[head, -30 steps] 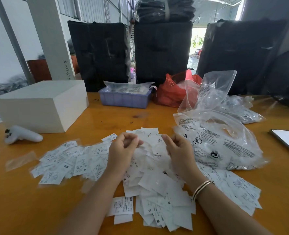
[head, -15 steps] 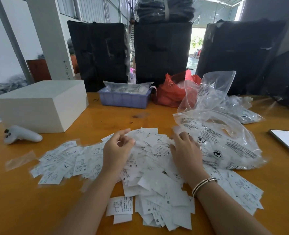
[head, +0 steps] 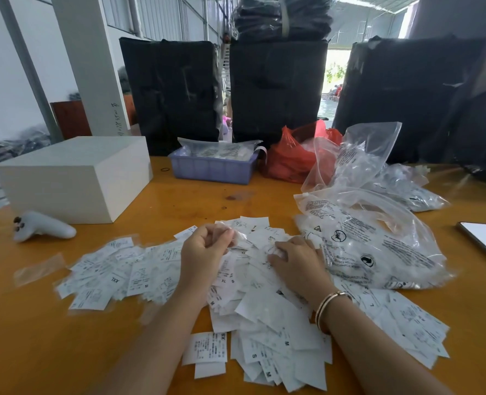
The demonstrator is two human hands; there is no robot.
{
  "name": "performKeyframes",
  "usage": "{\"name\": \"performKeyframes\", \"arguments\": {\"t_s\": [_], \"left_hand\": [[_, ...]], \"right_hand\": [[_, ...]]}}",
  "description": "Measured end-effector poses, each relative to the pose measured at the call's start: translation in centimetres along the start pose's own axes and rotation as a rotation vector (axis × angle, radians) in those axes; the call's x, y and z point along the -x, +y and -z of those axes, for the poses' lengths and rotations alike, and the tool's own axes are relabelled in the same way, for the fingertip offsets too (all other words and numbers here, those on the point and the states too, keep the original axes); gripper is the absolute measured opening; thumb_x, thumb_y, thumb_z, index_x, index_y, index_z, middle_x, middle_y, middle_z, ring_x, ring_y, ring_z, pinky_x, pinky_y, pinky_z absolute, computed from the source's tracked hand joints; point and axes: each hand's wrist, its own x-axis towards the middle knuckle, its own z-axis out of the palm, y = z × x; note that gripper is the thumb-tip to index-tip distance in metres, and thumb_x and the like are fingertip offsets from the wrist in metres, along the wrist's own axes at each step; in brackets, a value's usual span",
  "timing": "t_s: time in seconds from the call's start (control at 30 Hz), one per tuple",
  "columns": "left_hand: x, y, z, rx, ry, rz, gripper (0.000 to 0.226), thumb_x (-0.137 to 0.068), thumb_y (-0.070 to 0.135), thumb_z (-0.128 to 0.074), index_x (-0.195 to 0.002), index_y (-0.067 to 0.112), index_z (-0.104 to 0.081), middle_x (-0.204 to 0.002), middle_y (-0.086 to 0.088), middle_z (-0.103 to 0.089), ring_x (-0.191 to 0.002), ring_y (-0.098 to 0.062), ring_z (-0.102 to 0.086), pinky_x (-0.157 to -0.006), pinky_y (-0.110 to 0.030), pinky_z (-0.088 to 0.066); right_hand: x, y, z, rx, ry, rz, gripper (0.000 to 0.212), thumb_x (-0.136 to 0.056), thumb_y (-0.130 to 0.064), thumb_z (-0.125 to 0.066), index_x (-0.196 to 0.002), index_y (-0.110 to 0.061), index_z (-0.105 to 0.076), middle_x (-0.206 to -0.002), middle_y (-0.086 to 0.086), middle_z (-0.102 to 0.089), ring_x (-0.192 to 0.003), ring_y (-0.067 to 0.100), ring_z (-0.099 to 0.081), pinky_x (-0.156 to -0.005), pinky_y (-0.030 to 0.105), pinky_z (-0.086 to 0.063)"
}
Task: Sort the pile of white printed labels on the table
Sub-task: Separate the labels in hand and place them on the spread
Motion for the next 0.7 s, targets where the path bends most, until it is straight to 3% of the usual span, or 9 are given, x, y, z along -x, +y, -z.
{"name": "performKeyframes", "arguments": {"t_s": [0.1, 0.17, 0.27, 0.33, 0.47, 0.6, 0.7], "left_hand": [[0.2, 0.3, -0.1, 0.010, -0.036, -0.032, 0.008, -0.092, 0.021, -0.061, -0.089, 0.022, -0.067, -0.081, 0.012, -0.073, -0.076, -0.001, -0.067, -0.062, -0.011, -0.051], [0.3, 0.5, -0.1, 0.031, -0.036, -0.033, 0.009, -0.093, 0.019, -0.059, -0.091, 0.023, -0.068, -0.080, 0.011, -0.074, -0.074, 0.000, -0.067, -0.060, -0.010, -0.050], [0.2, 0.6, 0.0, 0.116, -0.041, 0.011, 0.006, -0.091, 0.016, -0.062, -0.094, 0.018, -0.067, -0.081, 0.007, -0.075, -0.075, -0.003, -0.069, -0.060, -0.012, -0.051], [0.2, 0.6, 0.1, 0.182, -0.047, 0.057, 0.005, -0.090, 0.014, -0.064, -0.094, 0.015, -0.066, -0.083, 0.004, -0.075, -0.078, -0.007, -0.071, -0.060, -0.014, -0.053], [0.1, 0.6, 0.1, 0.310, -0.069, 0.162, 0.005, -0.087, 0.012, -0.067, -0.089, 0.015, -0.064, -0.088, 0.001, -0.076, -0.083, -0.011, -0.072, -0.061, -0.016, -0.053], [-0.1, 0.7, 0.2, 0.505, -0.122, 0.246, 0.026, -0.075, 0.007, -0.072, -0.098, 0.017, -0.064, -0.093, -0.003, -0.075, -0.083, -0.012, -0.072, -0.060, -0.018, -0.054], [0.0, 0.8, 0.1, 0.558, -0.193, 0.251, 0.042, -0.064, 0.011, -0.073, -0.104, 0.020, -0.067, -0.090, 0.000, -0.075, -0.085, -0.013, -0.072, -0.064, -0.020, -0.055]], "right_hand": [[-0.1, 0.1, 0.4, -0.174, 0.005, -0.036, 0.035, -0.088, -0.039, -0.057, -0.122, -0.033, -0.055, -0.120, -0.006, -0.054, -0.119, 0.017, -0.042, -0.102, 0.036, -0.023], [0.0, 0.1, 0.5, -0.324, 0.064, -0.056, 0.019, -0.085, -0.032, -0.062, -0.098, -0.042, -0.053, -0.094, -0.014, -0.060, -0.099, 0.011, -0.053, -0.096, 0.034, -0.030], [0.2, -0.2, 0.6, -0.532, 0.133, -0.108, 0.024, -0.084, -0.031, -0.067, -0.068, -0.032, -0.050, -0.059, -0.013, -0.053, -0.060, 0.008, -0.051, -0.065, 0.025, -0.040], [0.4, -0.4, 0.7, -0.634, 0.149, -0.108, 0.023, -0.084, -0.033, -0.068, -0.065, -0.027, -0.057, -0.059, -0.011, -0.055, -0.056, 0.009, -0.052, -0.055, 0.022, -0.039], [0.4, -0.7, 1.1, -0.654, 0.227, 0.021, 0.015, -0.091, -0.031, -0.059, -0.090, -0.023, -0.071, -0.092, -0.011, -0.059, -0.088, 0.011, -0.055, -0.080, 0.028, -0.044], [1.1, -1.6, 1.9, -1.015, 0.325, 0.026, 0.013, -0.091, -0.024, -0.059, -0.084, -0.027, -0.070, -0.077, -0.003, -0.063, -0.072, 0.018, -0.055, -0.066, 0.030, -0.046], [1.8, -2.3, 2.2, -1.372, 0.291, -0.068, 0.015, -0.088, -0.010, -0.062, -0.080, -0.021, -0.070, -0.069, -0.006, -0.064, -0.062, 0.007, -0.057, -0.058, 0.019, -0.048]]}}
